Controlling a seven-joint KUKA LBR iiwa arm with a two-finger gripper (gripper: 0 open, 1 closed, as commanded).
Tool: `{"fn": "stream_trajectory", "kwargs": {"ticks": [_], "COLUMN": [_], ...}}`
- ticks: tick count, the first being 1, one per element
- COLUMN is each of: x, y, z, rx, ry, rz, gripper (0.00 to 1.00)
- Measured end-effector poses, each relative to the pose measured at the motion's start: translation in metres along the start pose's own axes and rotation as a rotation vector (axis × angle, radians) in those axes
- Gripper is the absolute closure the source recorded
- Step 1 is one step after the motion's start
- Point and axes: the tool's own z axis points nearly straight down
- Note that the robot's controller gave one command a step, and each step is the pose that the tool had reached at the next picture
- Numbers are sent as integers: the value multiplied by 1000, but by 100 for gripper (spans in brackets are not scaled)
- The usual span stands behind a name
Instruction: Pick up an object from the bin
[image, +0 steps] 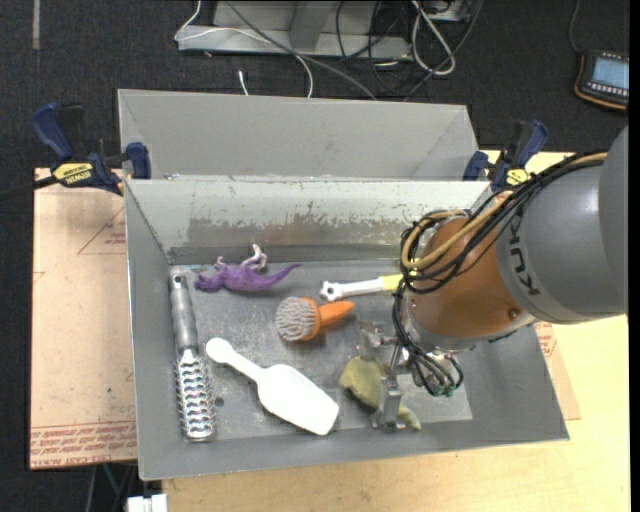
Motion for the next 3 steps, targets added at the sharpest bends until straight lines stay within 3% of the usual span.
{"fn": "stream_trajectory", "kwargs": {"ticks": [1, 2, 3], "x": [12, 24, 21], "y": [17, 25, 7], "z": [-87, -32, -3], "rx": [-3, -1, -5], "ry": [-13, 8, -22], "rz": [112, 126, 247], "gripper": [0, 0, 0]}}
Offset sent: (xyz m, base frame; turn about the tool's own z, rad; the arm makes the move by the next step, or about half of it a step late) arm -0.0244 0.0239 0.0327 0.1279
